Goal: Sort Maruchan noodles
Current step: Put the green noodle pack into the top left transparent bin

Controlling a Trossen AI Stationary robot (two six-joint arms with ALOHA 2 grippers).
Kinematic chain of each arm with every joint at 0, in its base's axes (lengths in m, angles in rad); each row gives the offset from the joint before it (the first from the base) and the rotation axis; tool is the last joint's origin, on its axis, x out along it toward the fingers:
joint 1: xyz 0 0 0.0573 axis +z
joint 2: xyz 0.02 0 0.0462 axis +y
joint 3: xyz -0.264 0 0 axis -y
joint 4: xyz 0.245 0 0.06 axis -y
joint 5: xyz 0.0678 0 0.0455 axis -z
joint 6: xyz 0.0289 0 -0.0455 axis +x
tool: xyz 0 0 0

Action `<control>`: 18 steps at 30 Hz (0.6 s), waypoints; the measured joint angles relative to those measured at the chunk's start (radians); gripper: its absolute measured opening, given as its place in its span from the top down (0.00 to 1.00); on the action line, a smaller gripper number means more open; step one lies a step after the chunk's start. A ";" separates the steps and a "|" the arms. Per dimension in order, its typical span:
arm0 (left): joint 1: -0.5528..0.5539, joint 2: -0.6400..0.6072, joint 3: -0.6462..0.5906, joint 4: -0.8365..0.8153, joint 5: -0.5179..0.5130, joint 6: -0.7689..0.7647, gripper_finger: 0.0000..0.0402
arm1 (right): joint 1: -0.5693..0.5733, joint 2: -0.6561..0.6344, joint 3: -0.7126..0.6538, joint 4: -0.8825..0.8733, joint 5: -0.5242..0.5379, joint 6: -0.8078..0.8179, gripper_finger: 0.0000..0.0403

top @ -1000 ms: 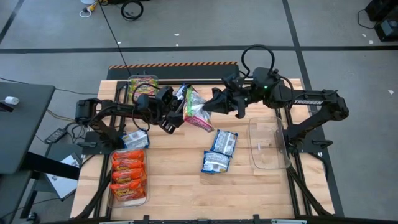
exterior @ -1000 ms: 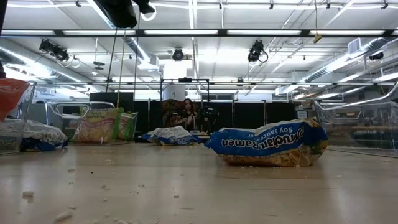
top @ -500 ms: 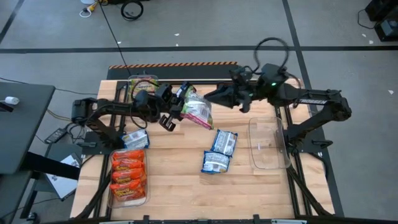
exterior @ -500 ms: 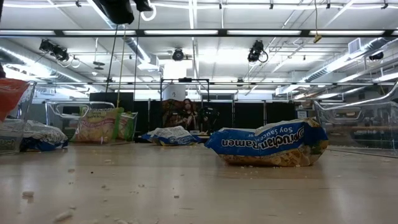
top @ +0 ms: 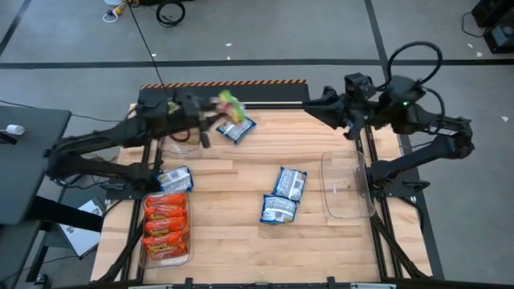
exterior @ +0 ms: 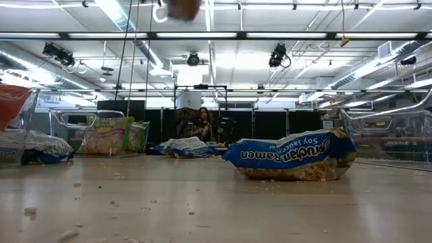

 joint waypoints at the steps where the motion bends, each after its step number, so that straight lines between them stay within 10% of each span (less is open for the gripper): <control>1: -0.008 -0.032 0.000 -0.111 -0.098 0.039 0.72 | 0.008 -0.006 0.000 -0.028 0.031 -0.012 0.71; 5: -0.017 -0.087 0.000 -0.535 -0.422 0.079 0.72 | 0.030 -0.005 0.000 -0.105 0.124 -0.057 0.71; 11: -0.016 -0.032 -0.002 -1.004 -0.618 -0.057 0.72 | 0.034 0.028 -0.001 -0.118 0.138 -0.115 0.71; 18: 0.015 0.031 -0.127 -1.037 -0.666 -0.074 0.72 | 0.048 0.037 -0.001 -0.143 0.135 -0.119 0.71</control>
